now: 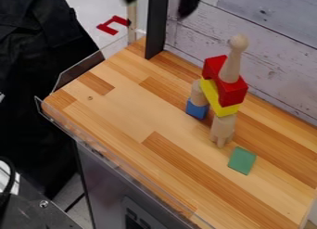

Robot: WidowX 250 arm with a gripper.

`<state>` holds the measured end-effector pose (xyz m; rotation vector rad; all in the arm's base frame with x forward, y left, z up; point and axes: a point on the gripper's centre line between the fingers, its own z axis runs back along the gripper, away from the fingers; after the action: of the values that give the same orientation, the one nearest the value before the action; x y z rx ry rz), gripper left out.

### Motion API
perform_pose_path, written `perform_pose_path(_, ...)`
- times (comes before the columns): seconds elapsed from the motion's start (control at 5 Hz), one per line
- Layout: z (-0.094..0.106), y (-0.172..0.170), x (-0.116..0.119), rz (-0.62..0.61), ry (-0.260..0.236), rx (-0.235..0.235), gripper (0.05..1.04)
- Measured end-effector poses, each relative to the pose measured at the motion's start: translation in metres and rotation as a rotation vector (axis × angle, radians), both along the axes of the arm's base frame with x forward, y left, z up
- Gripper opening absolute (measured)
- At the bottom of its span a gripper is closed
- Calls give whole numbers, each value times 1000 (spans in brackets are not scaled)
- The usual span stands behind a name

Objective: Put the cylinder block on top of red arch block

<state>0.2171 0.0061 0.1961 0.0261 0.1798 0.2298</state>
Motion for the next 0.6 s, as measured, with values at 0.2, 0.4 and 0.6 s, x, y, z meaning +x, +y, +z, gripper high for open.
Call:
perform_pose_path(0.2,-29,-3,-16,-40,48,47,1000)
perform_pose_path(0.4,-51,-15,-23,-49,45,-20,1000)
perform_pose_path(0.6,-68,-22,-22,-41,-15,-83,1000)
